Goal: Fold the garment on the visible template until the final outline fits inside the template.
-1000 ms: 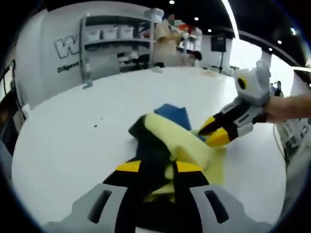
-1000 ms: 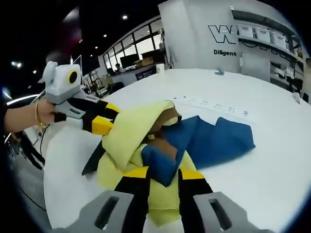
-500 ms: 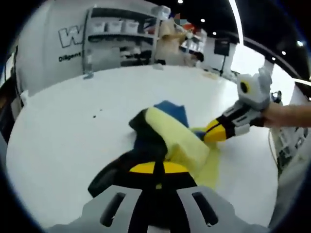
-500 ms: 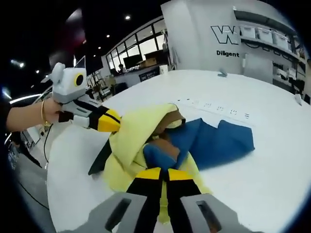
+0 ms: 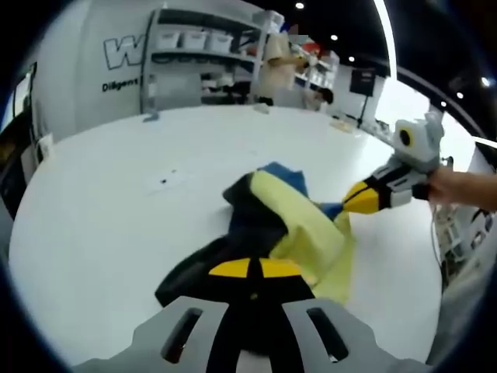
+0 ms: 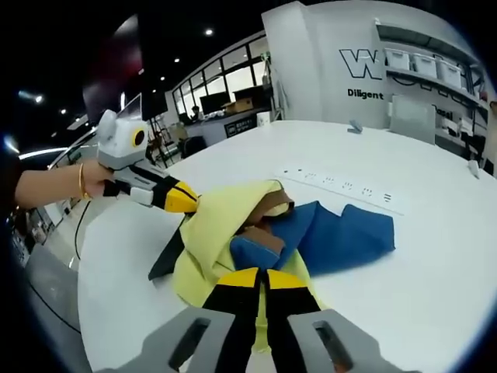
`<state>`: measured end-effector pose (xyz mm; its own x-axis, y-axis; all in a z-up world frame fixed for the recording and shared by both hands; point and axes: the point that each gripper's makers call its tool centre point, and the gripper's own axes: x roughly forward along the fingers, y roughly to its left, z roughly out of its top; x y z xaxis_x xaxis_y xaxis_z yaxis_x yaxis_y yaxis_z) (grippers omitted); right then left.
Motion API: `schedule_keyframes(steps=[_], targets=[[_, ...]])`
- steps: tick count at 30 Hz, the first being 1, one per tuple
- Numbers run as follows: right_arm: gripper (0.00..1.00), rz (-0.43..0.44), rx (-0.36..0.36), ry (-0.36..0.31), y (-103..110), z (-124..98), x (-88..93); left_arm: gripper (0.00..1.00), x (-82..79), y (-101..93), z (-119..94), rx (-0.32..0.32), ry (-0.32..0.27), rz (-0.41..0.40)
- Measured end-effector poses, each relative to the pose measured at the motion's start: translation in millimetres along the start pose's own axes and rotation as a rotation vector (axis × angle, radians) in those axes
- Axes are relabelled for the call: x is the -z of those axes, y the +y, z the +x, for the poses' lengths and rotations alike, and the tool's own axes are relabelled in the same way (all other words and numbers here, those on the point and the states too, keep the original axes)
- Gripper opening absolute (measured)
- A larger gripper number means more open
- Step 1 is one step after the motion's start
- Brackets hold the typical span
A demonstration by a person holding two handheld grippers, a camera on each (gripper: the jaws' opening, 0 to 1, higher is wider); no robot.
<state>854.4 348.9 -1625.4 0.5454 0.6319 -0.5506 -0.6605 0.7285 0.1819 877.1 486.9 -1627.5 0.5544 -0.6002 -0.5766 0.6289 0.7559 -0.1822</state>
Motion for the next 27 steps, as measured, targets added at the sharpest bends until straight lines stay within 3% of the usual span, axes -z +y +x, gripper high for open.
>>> schedule_keyframes(steps=[7,10,12,15,18,22,24,27], targets=[[0.0,-0.032,-0.004,-0.027,6.1,-9.3,-9.8,0.0,-0.7,-2.0,-8.0,-0.007,0.016,-0.018],[0.0,-0.039,-0.002,-0.033,5.1,-11.7,-15.2,0.0,-6.2,-1.1,-15.1,-0.017,-0.004,-0.006],[0.0,-0.056,0.003,-0.044,6.6,-21.0,-27.7,0.0,-13.9,5.3,-24.7,-0.046,-0.027,0.027],[0.0,-0.079,0.014,-0.062,6.4,-28.1,-34.4,0.0,-31.8,2.3,-42.2,-0.039,-0.097,0.037],[0.0,-0.176,0.041,-0.051,4.0,-39.1,-42.8,0.0,-35.0,8.5,-55.1,-0.064,-0.091,0.04],[0.0,-0.182,0.062,-0.08,1.1,-59.3,-60.1,0.0,-43.1,15.3,-78.1,-0.094,-0.103,0.051],[0.0,-0.196,0.066,-0.089,-1.3,-65.2,-66.4,0.0,-46.8,9.1,-88.8,-0.095,-0.1,0.059],[0.0,-0.225,0.098,-0.107,-2.8,-83.1,-79.4,0.0,-55.5,18.9,-106.0,-0.133,-0.109,0.102]])
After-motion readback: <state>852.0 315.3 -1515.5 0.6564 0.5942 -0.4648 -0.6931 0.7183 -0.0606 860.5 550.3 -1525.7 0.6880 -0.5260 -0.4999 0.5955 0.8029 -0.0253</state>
